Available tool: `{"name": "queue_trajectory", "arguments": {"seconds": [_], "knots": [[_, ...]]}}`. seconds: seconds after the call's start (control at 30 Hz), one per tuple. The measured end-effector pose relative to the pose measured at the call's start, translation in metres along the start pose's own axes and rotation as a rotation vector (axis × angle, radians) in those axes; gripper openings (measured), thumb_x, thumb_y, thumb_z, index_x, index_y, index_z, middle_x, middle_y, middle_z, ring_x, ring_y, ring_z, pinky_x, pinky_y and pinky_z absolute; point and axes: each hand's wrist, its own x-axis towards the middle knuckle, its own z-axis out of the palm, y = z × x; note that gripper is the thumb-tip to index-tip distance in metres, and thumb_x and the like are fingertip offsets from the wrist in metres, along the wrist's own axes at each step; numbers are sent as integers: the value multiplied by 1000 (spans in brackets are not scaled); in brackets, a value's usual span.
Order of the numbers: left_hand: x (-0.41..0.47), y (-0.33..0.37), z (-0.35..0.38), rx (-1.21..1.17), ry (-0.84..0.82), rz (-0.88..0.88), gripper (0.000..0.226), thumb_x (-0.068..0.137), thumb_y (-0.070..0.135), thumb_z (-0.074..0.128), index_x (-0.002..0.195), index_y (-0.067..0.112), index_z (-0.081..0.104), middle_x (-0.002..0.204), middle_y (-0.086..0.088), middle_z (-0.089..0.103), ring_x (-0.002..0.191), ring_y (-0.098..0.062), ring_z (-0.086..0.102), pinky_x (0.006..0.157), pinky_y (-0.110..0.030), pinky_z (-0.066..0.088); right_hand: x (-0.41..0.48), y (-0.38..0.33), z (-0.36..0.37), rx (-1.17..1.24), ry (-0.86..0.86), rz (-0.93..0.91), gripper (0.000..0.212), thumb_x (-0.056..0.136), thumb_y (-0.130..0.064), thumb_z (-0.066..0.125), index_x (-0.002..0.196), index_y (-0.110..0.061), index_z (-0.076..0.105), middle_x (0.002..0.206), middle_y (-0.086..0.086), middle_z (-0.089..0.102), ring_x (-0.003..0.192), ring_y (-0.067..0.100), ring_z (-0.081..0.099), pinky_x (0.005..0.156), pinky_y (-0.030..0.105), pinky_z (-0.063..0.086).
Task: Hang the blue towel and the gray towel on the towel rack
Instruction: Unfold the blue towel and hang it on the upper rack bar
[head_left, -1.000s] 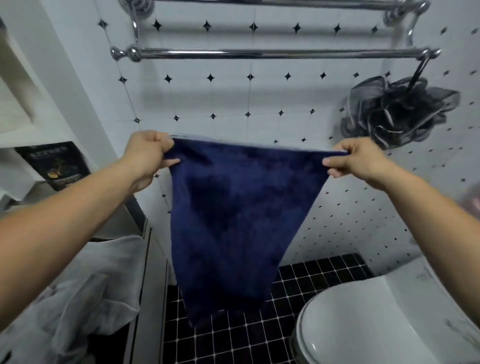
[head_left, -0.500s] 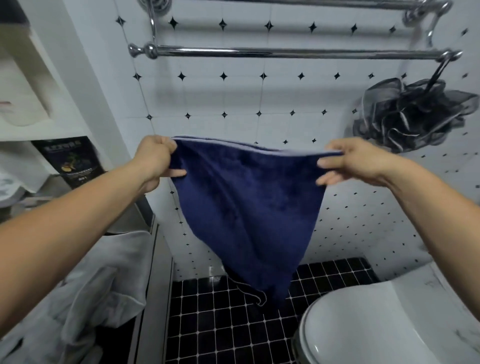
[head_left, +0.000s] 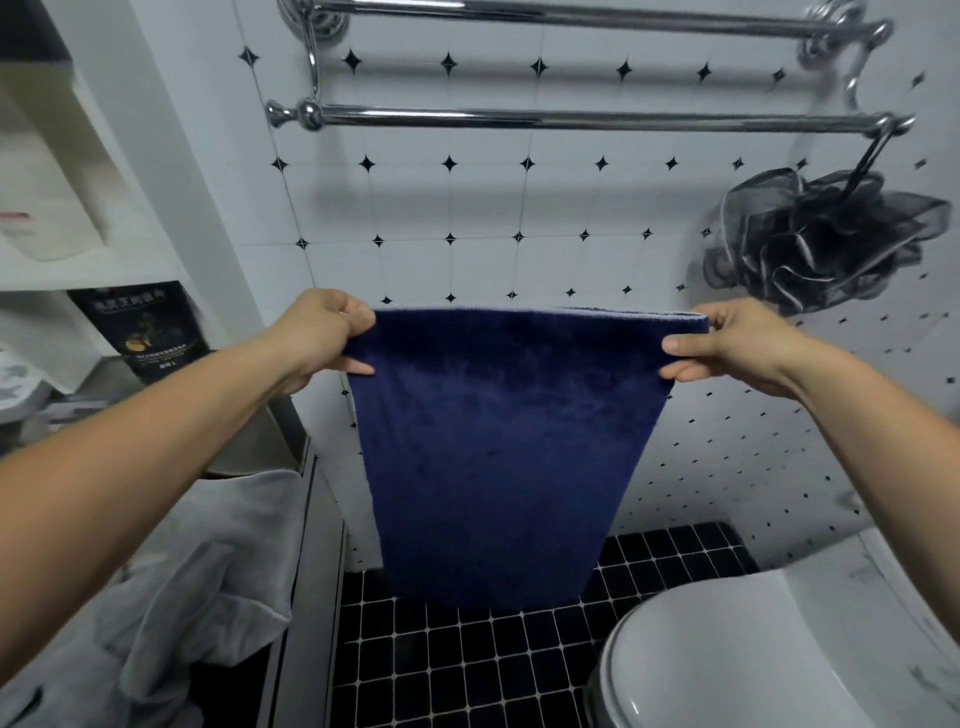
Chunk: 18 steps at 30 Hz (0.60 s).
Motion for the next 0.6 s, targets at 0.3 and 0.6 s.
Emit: {"name": "queue_trajectory", "arguments": {"seconds": [0.3,0.6], "knots": [[5,-11,-11,57,-62,32,9,80,-7,73,86,-2,71,77,-12,70,72,-23,68,60,-22,60,0,9,10,40,135,-64,17,86,10,64,97,0,71,73,13,76,67,20,75,62,20,60],[8,-19,-26,33,69,-67,13,93,6,63,80,11,63,76,-8,61,67,-23,62,49,-32,61,-2,-2,25,60,27,-17,21,84,6,67,104,12,66,66,13,75,60,19,74,55,21,59]]}}
